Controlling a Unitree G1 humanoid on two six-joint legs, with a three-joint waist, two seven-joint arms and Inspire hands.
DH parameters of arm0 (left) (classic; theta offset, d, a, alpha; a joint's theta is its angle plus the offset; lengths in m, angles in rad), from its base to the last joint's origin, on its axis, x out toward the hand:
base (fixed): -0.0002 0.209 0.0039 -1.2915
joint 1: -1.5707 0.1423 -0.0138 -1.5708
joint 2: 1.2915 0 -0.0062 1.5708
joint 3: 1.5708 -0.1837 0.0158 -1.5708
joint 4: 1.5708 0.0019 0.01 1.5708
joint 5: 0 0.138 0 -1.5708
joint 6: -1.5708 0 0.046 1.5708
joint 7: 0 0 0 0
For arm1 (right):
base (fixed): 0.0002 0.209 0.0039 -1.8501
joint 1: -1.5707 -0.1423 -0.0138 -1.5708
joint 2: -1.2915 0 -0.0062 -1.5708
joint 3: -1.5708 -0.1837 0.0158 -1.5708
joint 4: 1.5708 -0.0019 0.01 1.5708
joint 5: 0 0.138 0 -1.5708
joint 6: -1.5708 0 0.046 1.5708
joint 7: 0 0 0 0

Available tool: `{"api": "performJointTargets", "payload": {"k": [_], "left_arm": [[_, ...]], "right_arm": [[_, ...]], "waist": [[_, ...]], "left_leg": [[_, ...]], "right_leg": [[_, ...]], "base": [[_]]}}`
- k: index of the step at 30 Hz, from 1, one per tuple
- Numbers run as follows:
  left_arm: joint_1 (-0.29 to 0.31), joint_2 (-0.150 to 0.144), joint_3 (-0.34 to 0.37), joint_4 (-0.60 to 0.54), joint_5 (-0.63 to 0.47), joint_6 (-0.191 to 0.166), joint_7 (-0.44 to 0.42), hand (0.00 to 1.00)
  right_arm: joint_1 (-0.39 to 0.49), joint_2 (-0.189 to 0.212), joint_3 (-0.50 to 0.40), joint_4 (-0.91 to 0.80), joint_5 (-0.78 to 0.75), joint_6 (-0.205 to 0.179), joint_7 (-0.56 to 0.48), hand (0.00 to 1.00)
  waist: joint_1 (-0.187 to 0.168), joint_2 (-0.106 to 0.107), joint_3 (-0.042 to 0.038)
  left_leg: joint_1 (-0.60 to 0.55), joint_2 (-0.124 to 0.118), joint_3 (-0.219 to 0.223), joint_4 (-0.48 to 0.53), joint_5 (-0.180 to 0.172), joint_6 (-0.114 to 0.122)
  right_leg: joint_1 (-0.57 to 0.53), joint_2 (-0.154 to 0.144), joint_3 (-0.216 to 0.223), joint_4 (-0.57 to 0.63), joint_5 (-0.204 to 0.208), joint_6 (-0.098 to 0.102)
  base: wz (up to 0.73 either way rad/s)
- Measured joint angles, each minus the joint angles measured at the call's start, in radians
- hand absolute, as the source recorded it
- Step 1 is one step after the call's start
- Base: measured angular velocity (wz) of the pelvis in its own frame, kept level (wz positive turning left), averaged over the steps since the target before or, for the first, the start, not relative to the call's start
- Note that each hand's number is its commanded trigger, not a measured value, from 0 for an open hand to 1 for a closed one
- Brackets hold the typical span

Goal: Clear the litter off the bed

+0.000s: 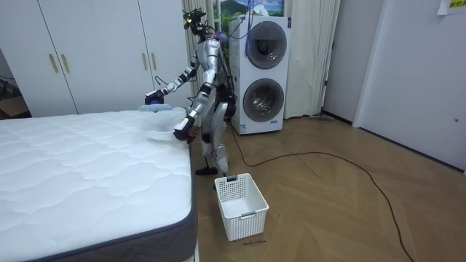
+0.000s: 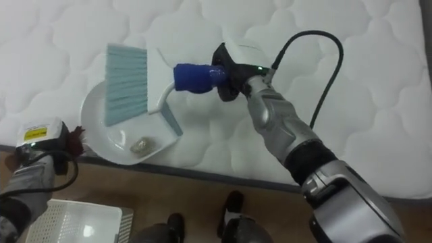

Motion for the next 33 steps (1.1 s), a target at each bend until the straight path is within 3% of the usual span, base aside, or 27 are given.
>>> {"api": "performJointTargets", "payload": {"k": [6, 8, 12, 13, 14, 15, 17, 18, 19, 21, 25, 33], "left_arm": [[0.006, 0.0, 0.049, -0.037, -0.022, -0.03, 0.082, 1.0], [0.037, -0.001, 0.111, -0.064, -0.02, -0.052, 0.101, 1.0], [0.075, -0.003, 0.156, -0.085, -0.022, -0.055, 0.118, 1.0], [0.098, -0.003, 0.165, -0.11, -0.026, -0.054, 0.118, 1.0], [0.112, -0.003, 0.168, -0.126, -0.028, -0.054, 0.118, 1.0], [0.136, -0.004, 0.172, -0.16, -0.028, -0.056, 0.119, 1.0], [0.162, -0.01, 0.176, -0.18, -0.029, -0.055, 0.119, 1.0], [0.18, -0.011, 0.176, -0.193, -0.031, -0.054, 0.119, 1.0], [0.207, -0.011, 0.182, -0.217, -0.03, -0.054, 0.119, 1.0], [0.234, -0.012, 0.195, -0.25, -0.031, -0.053, 0.118, 1.0], [0.32, -0.026, 0.198, -0.343, -0.041, -0.038, 0.099, 1.0], [0.445, -0.032, 0.315, -0.542, -0.067, -0.033, 0.067, 1.0]], "right_arm": [[0.015, -0.071, -0.031, 0.0, 0.118, -0.023, -0.048, 1.0], [0.062, -0.071, -0.119, -0.003, 0.122, -0.037, -0.057, 1.0], [0.123, -0.077, -0.223, -0.004, 0.149, -0.04, -0.082, 0.99], [0.137, -0.079, -0.249, -0.004, 0.158, -0.04, -0.083, 0.82], [0.148, -0.081, -0.26, -0.006, 0.159, -0.04, -0.084, 0.57], [0.174, -0.087, -0.287, -0.02, 0.162, -0.04, -0.086, 0.25], [0.2, -0.091, -0.31, -0.029, 0.165, -0.039, -0.091, 0.02], [0.218, -0.092, -0.317, -0.045, 0.171, -0.039, -0.091, 0.0], [0.235, -0.094, -0.317, -0.061, 0.184, -0.039, -0.091, 0.0], [0.242, -0.095, -0.319, -0.072, 0.217, -0.039, -0.091, 0.0], [0.276, -0.097, -0.349, -0.111, 0.297, -0.021, -0.091, 0.0], [0.425, -0.097, -0.424, -0.222, 0.499, -0.017, -0.101, 0.0]], "waist": [[-0.009, -0.009, -0.0048], [-0.025, -0.021, -0.0132], [-0.038, -0.034, -0.0238], [-0.051, -0.033, -0.0265], [-0.054, -0.033, -0.0299], [-0.055, -0.035, -0.033], [-0.053, -0.033, -0.0363], [-0.053, -0.029, -0.0424], [-0.053, -0.026, -0.0605], [-0.055, -0.024, -0.0671], [-0.055, 0.001, -0.0864], [-0.052, 0.017, -0.0898]], "left_leg": [[0.027, -0.001, 0.025, -0.006, -0.006, 0.008], [0.062, 0.0, 0.023, -0.026, -0.006, 0.008], [0.115, 0.003, 0.023, -0.056, -0.007, 0.006], [0.133, 0.002, 0.022, -0.063, -0.007, 0.006], [0.142, 0.001, 0.022, -0.069, -0.008, 0.007], [0.166, 0.0, 0.024, -0.08, -0.008, 0.008], [0.207, 0.001, 0.03, -0.098, -0.008, 0.008], [0.231, 0.001, 0.036, -0.11, -0.008, 0.009], [0.243, 0.002, 0.039, -0.122, -0.008, 0.009], [0.277, 0.001, 0.038, -0.153, -0.007, 0.009], [0.371, 0.0, 0.037, -0.209, -0.001, 0.012], [0.481, -0.002, 0.003, -0.279, 0.003, 0.017]], "right_leg": [[0.013, 0.0, 0.024, 0.002, 0.0, 0.008], [0.049, 0.005, 0.023, -0.015, -0.003, 0.013], [0.109, 0.02, 0.027, -0.057, 0.004, 0.022], [0.127, 0.02, 0.026, -0.063, 0.006, 0.022], [0.135, 0.02, 0.026, -0.068, 0.007, 0.024], [0.152, 0.02, 0.027, -0.071, 0.007, 0.026], [0.183, 0.021, 0.033, -0.079, 0.005, 0.03], [0.204, 0.026, 0.037, -0.091, 0.005, 0.033], [0.218, 0.036, 0.045, -0.111, 0.009, 0.037], [0.246, 0.038, 0.047, -0.127, 0.012, 0.038], [0.325, 0.043, 0.048, -0.155, 0.004, 0.052], [0.447, 0.052, 0.04, -0.202, -0.015, 0.08]], "base": [[-0.08], [0.0], [-0.07], [0.0], [0.0], [-0.06], [-0.11], [-0.18], [-0.18], [-0.1], [-0.02], [0.17]]}}
